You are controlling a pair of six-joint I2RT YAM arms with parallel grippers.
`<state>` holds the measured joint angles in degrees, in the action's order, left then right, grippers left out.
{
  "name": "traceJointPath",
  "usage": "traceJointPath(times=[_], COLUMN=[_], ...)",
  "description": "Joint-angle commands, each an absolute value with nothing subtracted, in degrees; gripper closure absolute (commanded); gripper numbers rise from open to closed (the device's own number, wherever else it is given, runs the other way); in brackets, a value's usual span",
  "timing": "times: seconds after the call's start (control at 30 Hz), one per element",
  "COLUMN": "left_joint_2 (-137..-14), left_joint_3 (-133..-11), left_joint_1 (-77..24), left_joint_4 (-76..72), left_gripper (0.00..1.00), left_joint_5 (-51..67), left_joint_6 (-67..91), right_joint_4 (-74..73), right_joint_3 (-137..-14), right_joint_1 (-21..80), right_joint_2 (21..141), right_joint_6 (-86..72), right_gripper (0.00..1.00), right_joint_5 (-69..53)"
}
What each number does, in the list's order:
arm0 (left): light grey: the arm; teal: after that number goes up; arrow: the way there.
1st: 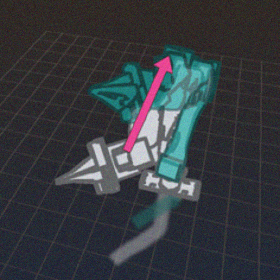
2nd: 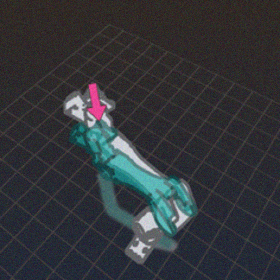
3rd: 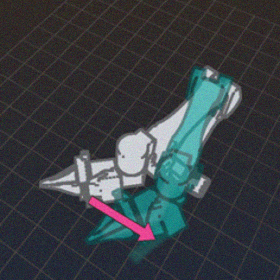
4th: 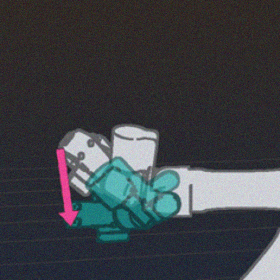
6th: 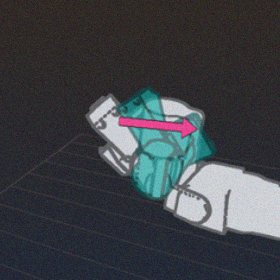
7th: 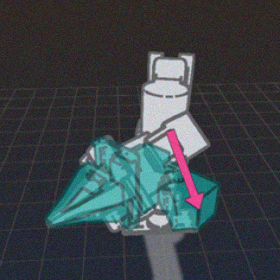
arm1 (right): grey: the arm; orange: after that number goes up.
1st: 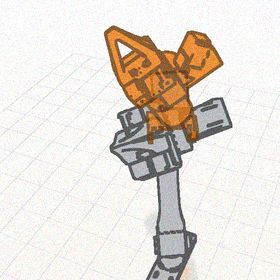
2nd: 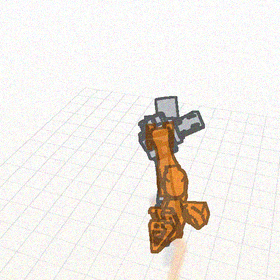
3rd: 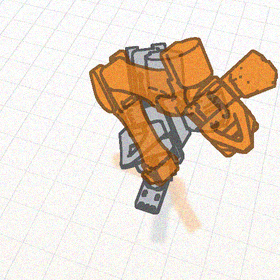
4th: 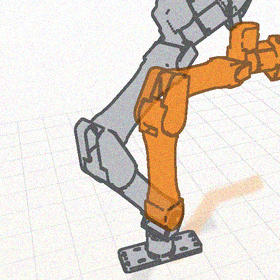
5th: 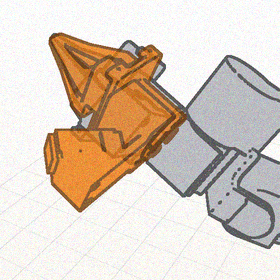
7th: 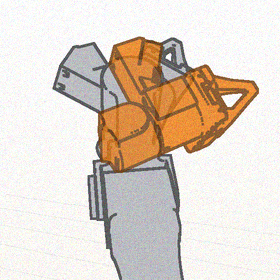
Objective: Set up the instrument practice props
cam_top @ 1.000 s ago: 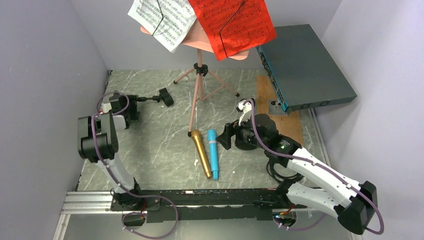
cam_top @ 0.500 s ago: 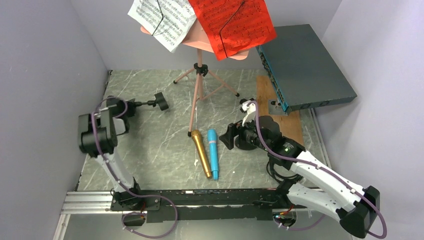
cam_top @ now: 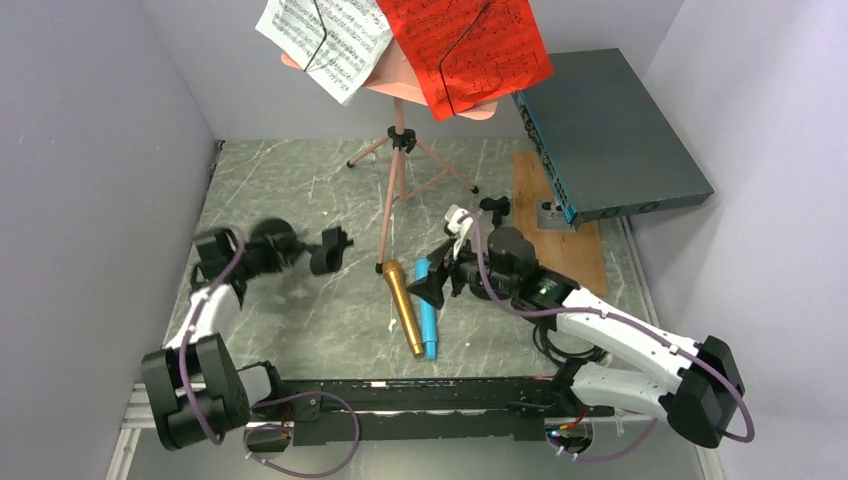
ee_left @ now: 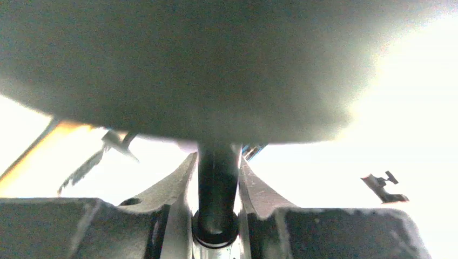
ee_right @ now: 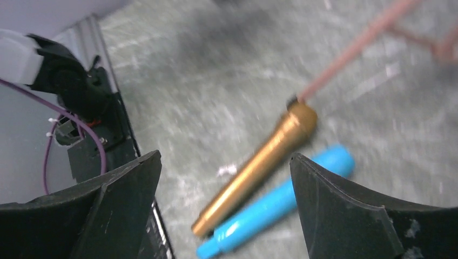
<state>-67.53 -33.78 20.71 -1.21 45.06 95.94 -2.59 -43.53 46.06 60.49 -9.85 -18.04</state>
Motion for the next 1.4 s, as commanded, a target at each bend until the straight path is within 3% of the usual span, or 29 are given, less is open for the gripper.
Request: traceJointPath(times=[0.0,0.13,0.3,0.6,0.8,0.9,1.0,1.03,1.13,1.37], left_joint_2=[-56.97,-55.58,-55.05,-54.46,-53.16,-52.54,-52.14,-52.12,-52.12,-52.09], left_joint_3=[-26.99,-25.3,-24.4,-25.05,-24.04,-22.27,-22.83,-23.44,-25.16,-26.46], left_joint_1=[16.11,9.75,5.22,2.6,2.41,2.4,2.48,2.46,2.38,2.46], left_joint_4=[-0.48,-6.57,-11.17,-6.58,-3.97,-7.06,-5.85,-4.13,-0.24,5.35], left_gripper=[1.0,1.0,1.0,1.0,1.0,1.0,1.0,1.0,1.0,1.0], left_joint_5=[57.16,57.79,57.01,56.48,54.87,54.98,55.02,55.09,55.32,54.88], left_joint_6=[108.77,114.2,118.03,115.66,113.45,115.55,115.14,114.24,111.22,108.17], right_joint_4=[32.23,52.52,55.27,65.99,72.36,68.87,66.26,62.07,49.05,34.91], right_joint_3=[-35.87,-35.17,-42.31,-51.92,-54.45,-57.19,-56.99,-57.89,-60.09,-64.37], right_joint_1=[47.81,50.13,55.8,59.07,60.82,60.91,60.75,60.59,60.6,60.56], right_joint_2=[62.78,72.85,81.94,93.66,97.91,99.09,98.73,98.05,95.44,94.54], right_joint_6=[-2.36,-3.65,7.68,3.52,-2.23,-1.77,2.75,5.13,13.6,19.98], right_gripper=[0.08,0.08,0.07,0.12,0.41,0.39,0.21,0.2,0.23,0.28], right_joint_5=[-24.95,-22.09,-17.51,-21.1,-14.01,-18.67,-22.59,-24.64,-29.12,-37.93])
